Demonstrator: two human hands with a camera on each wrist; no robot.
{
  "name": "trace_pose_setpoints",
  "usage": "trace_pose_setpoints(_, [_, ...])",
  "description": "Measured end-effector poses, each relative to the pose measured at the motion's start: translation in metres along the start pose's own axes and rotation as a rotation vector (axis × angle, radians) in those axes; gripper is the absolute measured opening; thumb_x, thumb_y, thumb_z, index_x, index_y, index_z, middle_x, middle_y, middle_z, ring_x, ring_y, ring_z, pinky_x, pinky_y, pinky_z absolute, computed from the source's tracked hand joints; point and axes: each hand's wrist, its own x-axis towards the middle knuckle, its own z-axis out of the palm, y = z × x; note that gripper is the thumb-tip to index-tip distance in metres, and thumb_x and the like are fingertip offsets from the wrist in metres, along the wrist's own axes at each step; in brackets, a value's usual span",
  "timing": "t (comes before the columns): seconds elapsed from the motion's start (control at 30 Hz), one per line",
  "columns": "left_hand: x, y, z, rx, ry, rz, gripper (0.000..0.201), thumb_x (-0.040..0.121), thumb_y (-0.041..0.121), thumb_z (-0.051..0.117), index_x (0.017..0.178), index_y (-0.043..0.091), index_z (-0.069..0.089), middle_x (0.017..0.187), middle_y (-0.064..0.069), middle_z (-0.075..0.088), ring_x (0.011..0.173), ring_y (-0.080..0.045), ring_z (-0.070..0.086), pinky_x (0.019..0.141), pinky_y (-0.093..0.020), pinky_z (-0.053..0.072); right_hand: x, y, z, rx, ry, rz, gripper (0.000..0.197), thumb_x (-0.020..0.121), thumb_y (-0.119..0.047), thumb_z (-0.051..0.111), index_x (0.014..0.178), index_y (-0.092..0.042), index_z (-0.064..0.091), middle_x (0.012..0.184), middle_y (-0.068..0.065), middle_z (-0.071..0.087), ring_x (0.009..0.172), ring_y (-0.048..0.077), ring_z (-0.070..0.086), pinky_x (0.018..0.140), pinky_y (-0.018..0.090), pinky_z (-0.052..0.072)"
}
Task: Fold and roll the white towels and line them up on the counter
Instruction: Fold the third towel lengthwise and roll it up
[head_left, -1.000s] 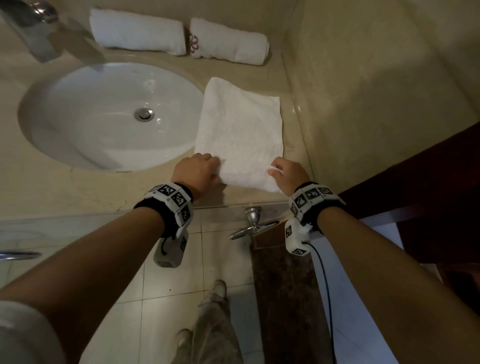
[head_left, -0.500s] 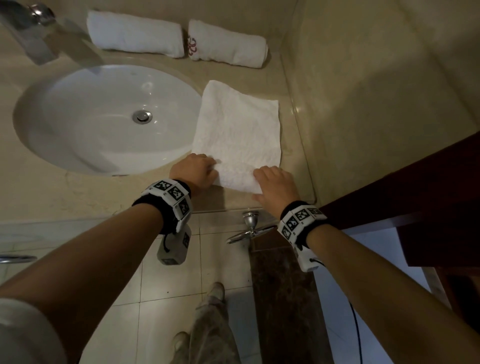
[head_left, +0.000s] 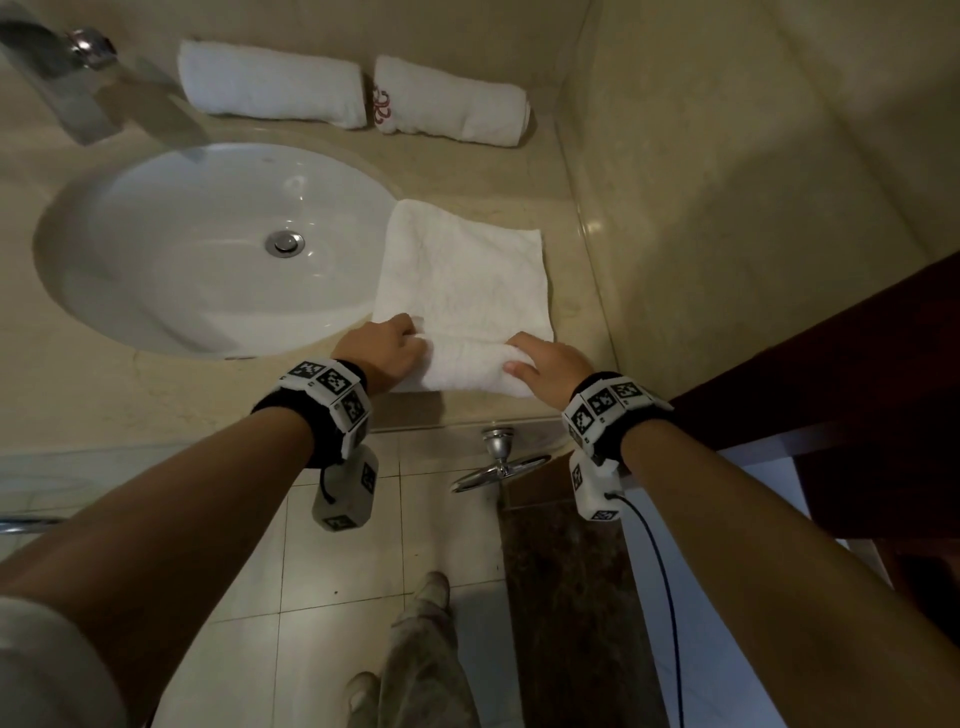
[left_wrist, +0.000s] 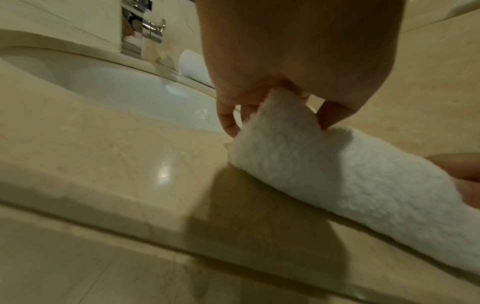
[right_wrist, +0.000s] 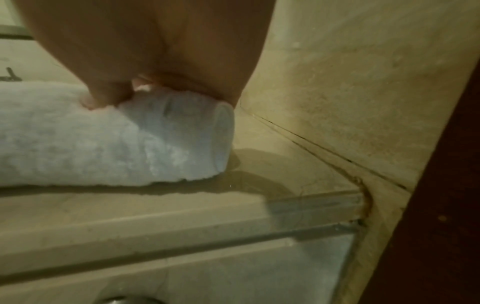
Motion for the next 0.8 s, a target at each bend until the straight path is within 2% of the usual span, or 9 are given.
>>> trace_pose_setpoints(0.07, [0.000, -0.001, 0.001, -0.067, 0.029, -0.028, 0.029, 0.093, 0.030, 0.040, 0.114, 0.012, 0.045, 0.109, -0.020, 0.059, 0.089, -0.030, 0.049, 0.077, -0.031, 0.034, 0.004, 0.000, 0.000, 0.032, -0.007, 0.023, 0.030, 0.096, -0.041, 0.041, 0.116, -0.020, 0.047, 0.103, 0.004, 0.060, 0.094, 0.029, 0.060, 0.079, 0.033, 0.045])
trace_pose_setpoints(0.17, [-0.002, -0.003, 0.004, -0.113, 0.105, 0.002, 0.027, 0.090, 0.024, 0.048, 0.111, 0.009, 0.043, 0.100, -0.017, 0.056, 0.084, -0.030, 0.050, 0.073, -0.035, 0.038, 0.009, 0.000, 0.000, 0.088, -0.005, 0.036, 0.024, 0.094, -0.046, 0.042, 0.105, -0.024, 0.044, 0.106, 0.000, 0.057, 0.090, 0.029, 0.061, 0.080, 0.036, 0.050])
trace_pose_setpoints(0.27, [0.000, -0.008, 0.006, 0.167, 0.340, 0.189, 0.025, 0.086, 0.019, 0.053, 0.106, 0.005, 0.057, 0.108, -0.018, 0.058, 0.097, -0.036, 0.053, 0.075, -0.042, 0.042, 0.012, -0.004, -0.002, 0.120, 0.007, 0.048, 0.022, 0.096, -0.041, 0.043, 0.102, -0.021, 0.047, 0.104, 0.006, 0.061, 0.086, 0.029, 0.060, 0.074, 0.031, 0.045])
trace_pose_setpoints(0.4, [0.000, -0.012, 0.007, 0.271, 0.340, 0.458, 0.041, 0.084, 0.037, 0.039, 0.079, 0.006, 0.065, 0.083, -0.013, 0.065, 0.075, -0.034, 0.060, 0.062, -0.036, 0.044, 0.013, -0.010, -0.005, 0.126, 0.031, 0.058, 0.027, 0.096, -0.037, 0.045, 0.109, -0.014, 0.051, 0.117, 0.012, 0.061, 0.094, 0.028, 0.058, 0.075, 0.029, 0.043])
trace_pose_setpoints(0.5, [-0.001, -0.015, 0.005, 0.327, 0.196, 0.405, 0.047, 0.076, 0.050, 0.064, 0.098, 0.008, 0.063, 0.105, -0.010, 0.063, 0.098, -0.030, 0.059, 0.081, -0.039, 0.045, 0.014, -0.012, -0.005, 0.065, 0.065, 0.096, 0.030, 0.097, -0.038, 0.043, 0.110, -0.012, 0.051, 0.104, 0.009, 0.060, 0.087, 0.026, 0.056, 0.070, 0.027, 0.040])
trace_pose_setpoints(0.57, [0.001, -0.017, 0.008, 0.389, 0.154, 0.391, 0.054, 0.072, 0.042, 0.072, 0.114, 0.010, 0.057, 0.122, -0.009, 0.057, 0.113, -0.029, 0.052, 0.092, -0.040, 0.040, 0.014, -0.015, -0.004, -0.059, 0.153, 0.075, 0.028, 0.096, -0.036, 0.045, 0.108, -0.012, 0.050, 0.103, 0.006, 0.057, 0.091, 0.025, 0.053, 0.074, 0.031, 0.041])
trace_pose_setpoints(0.63, [0.002, -0.016, 0.010, 0.386, 0.173, 0.399, 0.054, 0.073, 0.035, 0.072, 0.117, 0.010, 0.054, 0.125, -0.009, 0.056, 0.116, -0.030, 0.050, 0.094, -0.040, 0.039, 0.014, -0.018, 0.001, -0.244, 0.266, -0.040, 0.019, 0.095, -0.027, 0.049, 0.105, -0.012, 0.052, 0.107, 0.006, 0.055, 0.098, 0.025, 0.050, 0.084, 0.036, 0.041])
trace_pose_setpoints(0.7, [0.005, -0.015, 0.011, 0.381, 0.198, 0.395, 0.053, 0.075, 0.035, 0.071, 0.118, 0.009, 0.054, 0.124, -0.010, 0.056, 0.115, -0.030, 0.050, 0.095, -0.039, 0.039, 0.012, -0.019, 0.006, -0.304, 0.348, -0.204, 0.009, 0.093, -0.015, 0.052, 0.098, -0.010, 0.056, 0.102, 0.007, 0.058, 0.093, 0.026, 0.050, 0.083, 0.037, 0.043])
trace_pose_setpoints(0.8, [0.008, -0.010, 0.009, 0.316, 0.203, 0.363, 0.050, 0.079, 0.038, 0.067, 0.118, 0.008, 0.055, 0.120, -0.011, 0.059, 0.112, -0.030, 0.052, 0.093, -0.039, 0.041, 0.004, -0.018, 0.005, -0.252, 0.296, -0.240, 0.039, 0.087, -0.043, 0.058, 0.107, -0.010, 0.056, 0.107, 0.005, 0.057, 0.097, 0.024, 0.051, 0.084, 0.035, 0.042])
